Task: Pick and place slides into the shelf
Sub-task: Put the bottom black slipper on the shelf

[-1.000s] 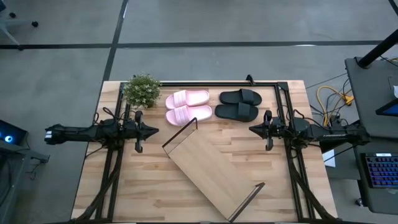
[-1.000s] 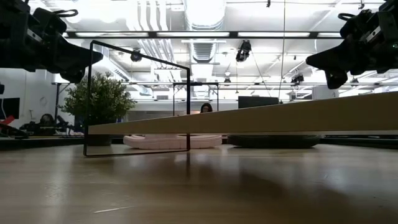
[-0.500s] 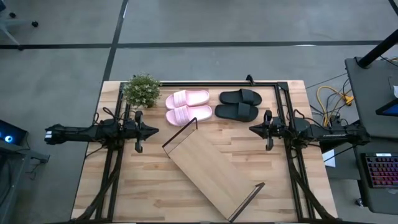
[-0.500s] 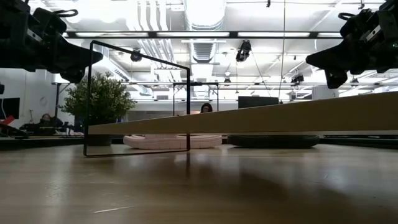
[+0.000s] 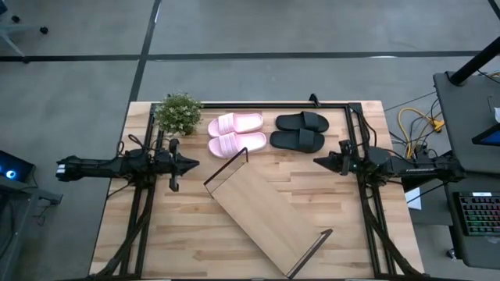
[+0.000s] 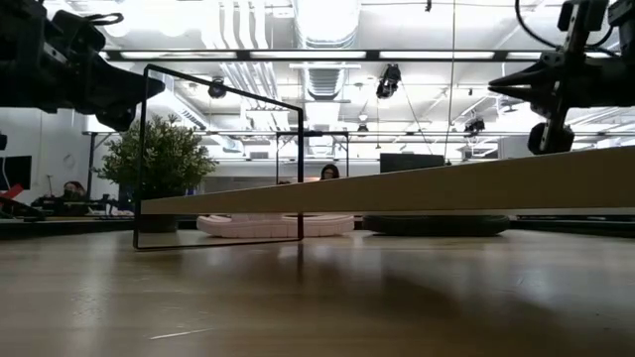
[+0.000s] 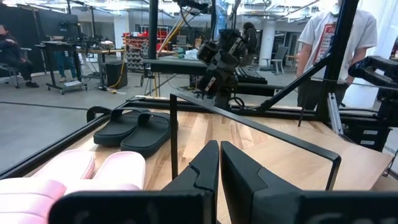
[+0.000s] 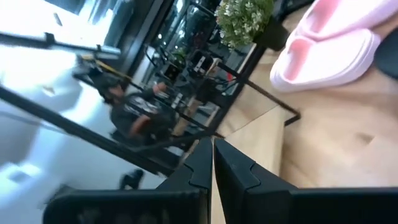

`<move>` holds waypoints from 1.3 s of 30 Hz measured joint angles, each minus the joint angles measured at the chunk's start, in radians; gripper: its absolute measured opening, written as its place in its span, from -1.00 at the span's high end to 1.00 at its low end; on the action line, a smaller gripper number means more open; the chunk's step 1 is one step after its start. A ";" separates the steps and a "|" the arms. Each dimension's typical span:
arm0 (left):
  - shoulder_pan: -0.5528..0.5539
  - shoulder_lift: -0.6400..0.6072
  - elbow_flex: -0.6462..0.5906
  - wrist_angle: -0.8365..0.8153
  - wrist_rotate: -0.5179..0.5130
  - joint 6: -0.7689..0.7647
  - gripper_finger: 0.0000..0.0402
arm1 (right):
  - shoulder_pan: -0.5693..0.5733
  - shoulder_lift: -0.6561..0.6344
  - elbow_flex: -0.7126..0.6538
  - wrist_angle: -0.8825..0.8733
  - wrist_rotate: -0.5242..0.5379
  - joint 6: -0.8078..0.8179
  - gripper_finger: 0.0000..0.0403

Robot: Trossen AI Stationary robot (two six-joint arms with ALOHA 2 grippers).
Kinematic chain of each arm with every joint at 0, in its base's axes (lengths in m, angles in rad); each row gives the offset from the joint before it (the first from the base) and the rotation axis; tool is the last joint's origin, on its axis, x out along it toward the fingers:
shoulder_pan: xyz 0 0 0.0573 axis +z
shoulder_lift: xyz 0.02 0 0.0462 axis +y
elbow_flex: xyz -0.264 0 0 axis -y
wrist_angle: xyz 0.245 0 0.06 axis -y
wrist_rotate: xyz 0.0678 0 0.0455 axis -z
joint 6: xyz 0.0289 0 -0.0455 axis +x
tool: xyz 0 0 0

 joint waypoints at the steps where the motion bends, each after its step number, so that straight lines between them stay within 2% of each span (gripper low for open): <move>1: 0.000 0.000 0.000 0.016 0.001 -0.032 1.00 | 0.000 0.000 0.000 0.009 0.001 0.033 0.96; 4: 0.000 0.000 0.000 0.091 0.001 -0.250 1.00 | 0.000 0.000 0.000 0.029 0.020 0.135 0.96; 7: 0.000 0.000 0.000 0.158 -0.002 -0.485 1.00 | 0.000 0.000 0.000 0.030 0.059 0.171 0.96; 13: 0.000 0.000 0.000 0.207 -0.045 -0.753 1.00 | 0.000 0.000 0.000 0.028 0.073 0.210 0.96; 21: 0.000 0.000 0.000 0.222 -0.091 -0.754 1.00 | 0.000 0.000 0.000 0.035 0.075 0.219 0.96; 26: 0.000 0.000 0.004 0.221 -0.090 -0.933 1.00 | 0.000 0.000 0.000 0.093 0.075 0.260 0.96; 29: 0.000 -0.001 0.005 0.230 -0.089 -0.982 1.00 | 0.000 0.000 0.000 0.194 0.088 0.193 0.96; 33: 0.000 0.000 0.005 0.230 -0.090 -0.986 1.00 | 0.000 0.000 0.000 0.322 0.159 0.083 0.96; 36: 0.000 0.000 0.005 0.231 -0.098 -1.014 1.00 | -0.001 0.000 0.000 0.345 0.204 0.069 0.96; 39: 0.000 0.003 0.005 0.231 -0.099 -1.070 1.00 | -0.001 0.000 0.000 0.327 0.204 0.068 0.96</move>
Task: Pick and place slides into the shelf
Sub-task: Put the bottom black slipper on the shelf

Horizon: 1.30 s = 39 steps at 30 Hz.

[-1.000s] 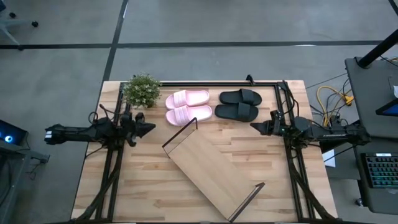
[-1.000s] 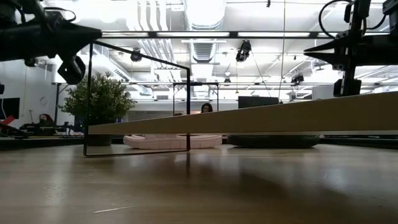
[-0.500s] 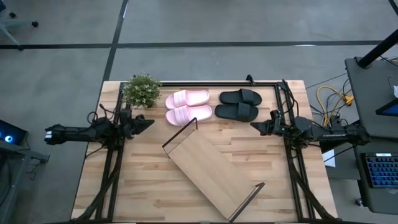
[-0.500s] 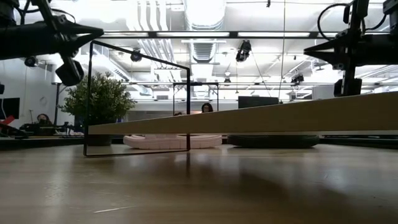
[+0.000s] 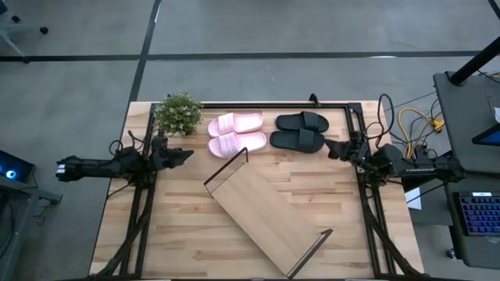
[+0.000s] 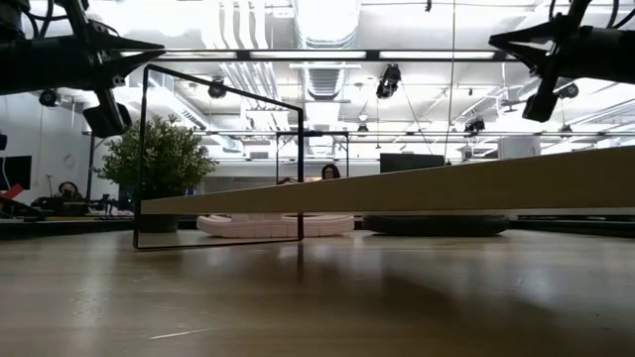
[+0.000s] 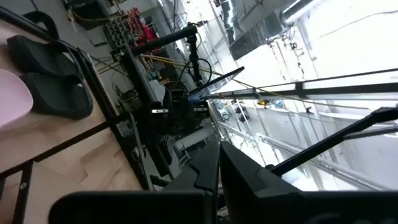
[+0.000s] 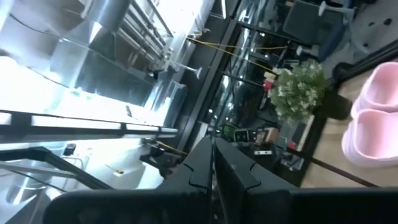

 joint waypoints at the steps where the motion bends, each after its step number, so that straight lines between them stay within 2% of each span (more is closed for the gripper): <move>1: 0.000 0.003 0.000 0.000 0.000 -0.011 1.00 | 0.000 0.000 0.000 -0.010 0.000 0.000 0.96; 7: 0.000 0.020 0.001 -0.002 0.000 -0.025 1.00 | -0.016 0.000 0.005 -0.022 -0.001 -0.004 0.96; 10: 0.000 0.033 0.001 0.003 0.000 -0.025 1.00 | -0.040 0.000 0.055 -0.080 -0.002 -0.035 0.96; 13: 0.000 0.047 0.001 0.019 0.000 -0.025 1.00 | -0.077 0.001 0.150 -0.253 -0.032 -0.062 0.96; 19: 0.000 0.049 0.001 0.015 0.000 -0.024 1.00 | -0.153 0.039 0.412 -0.776 -0.081 -0.079 0.96; 24: 0.000 0.050 0.002 0.016 0.006 -0.024 1.00 | -0.205 0.091 0.542 -0.946 -0.082 -0.094 0.96; 28: 0.000 0.049 0.002 0.016 0.007 -0.024 1.00 | -0.250 0.120 0.547 -0.999 -0.110 -0.040 0.96; 32: 0.000 0.049 0.002 0.015 0.008 -0.023 1.00 | -0.315 0.144 0.482 -0.994 -0.221 0.023 0.96; 39: 0.000 0.049 0.002 0.015 0.015 -0.022 1.00 | -0.457 0.132 0.327 -0.782 -0.396 0.084 0.96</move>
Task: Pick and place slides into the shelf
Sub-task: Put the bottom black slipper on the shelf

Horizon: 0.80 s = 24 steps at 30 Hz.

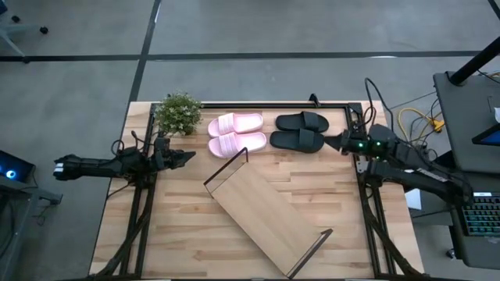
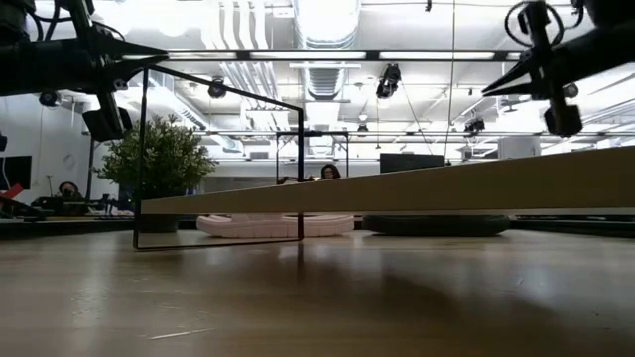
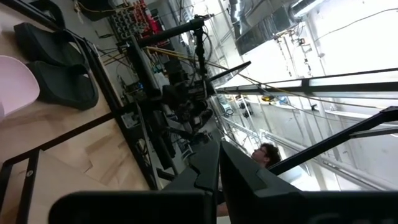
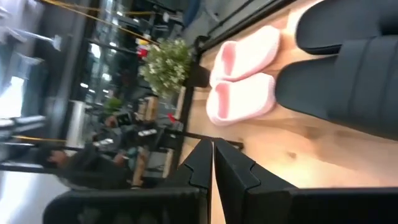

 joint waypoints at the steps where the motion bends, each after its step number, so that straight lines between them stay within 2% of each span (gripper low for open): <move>1: 0.000 0.000 0.000 0.000 0.001 0.000 1.00 | -0.024 -0.002 -0.020 0.033 -0.023 0.014 0.96; 6: 0.000 -0.001 0.000 0.000 0.014 0.000 1.00 | -0.147 -0.001 -0.110 0.147 -0.170 0.062 0.96; 10: 0.000 -0.002 0.000 0.001 0.022 0.000 1.00 | -0.242 -0.001 -0.148 0.155 -0.282 0.066 0.96; 15: 0.000 -0.001 0.001 0.031 0.023 0.000 1.00 | -0.364 0.008 -0.152 0.154 -0.358 0.032 0.96; 24: 0.000 -0.001 0.001 0.030 0.025 0.000 1.00 | -0.576 0.156 -0.139 0.151 -0.591 -0.061 0.94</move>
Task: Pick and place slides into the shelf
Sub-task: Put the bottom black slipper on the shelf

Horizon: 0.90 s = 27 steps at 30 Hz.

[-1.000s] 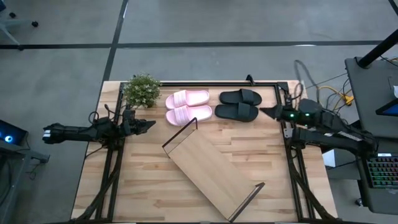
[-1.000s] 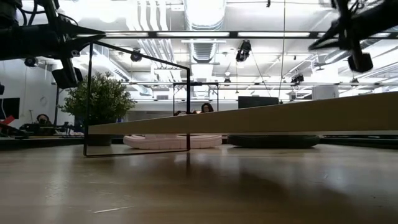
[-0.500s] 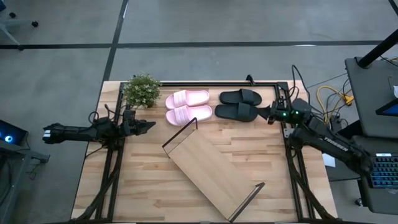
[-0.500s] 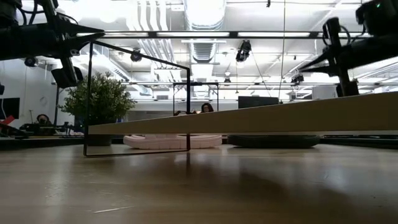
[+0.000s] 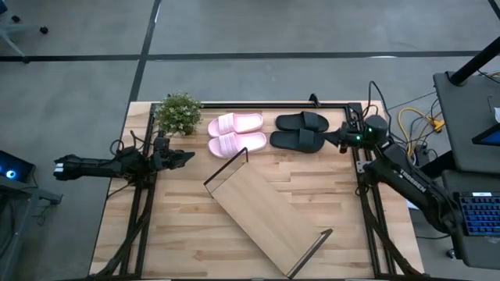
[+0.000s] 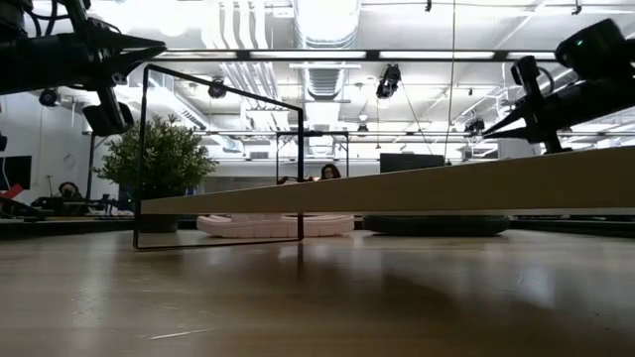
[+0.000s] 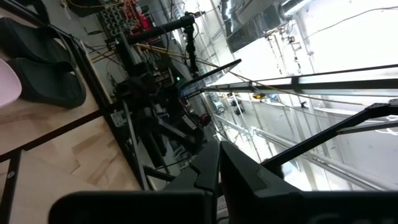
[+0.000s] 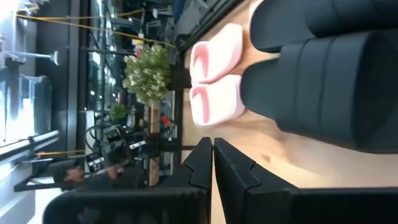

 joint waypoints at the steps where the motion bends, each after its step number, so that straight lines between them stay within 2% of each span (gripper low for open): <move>1: 0.000 0.000 0.000 0.000 0.000 0.000 1.00 | -0.017 0.021 0.006 0.000 -0.009 -0.015 0.93; 8: 0.000 0.000 0.000 0.006 -0.002 0.000 1.00 | -0.081 0.187 0.072 0.000 -0.043 -0.112 0.76; 15: 0.000 -0.001 0.001 0.022 -0.004 0.000 1.00 | -0.083 0.343 0.116 -0.007 -0.046 -0.200 0.57; 27: 0.000 -0.001 0.002 0.023 -0.003 0.000 1.00 | -0.083 0.436 0.121 -0.025 -0.047 -0.286 0.43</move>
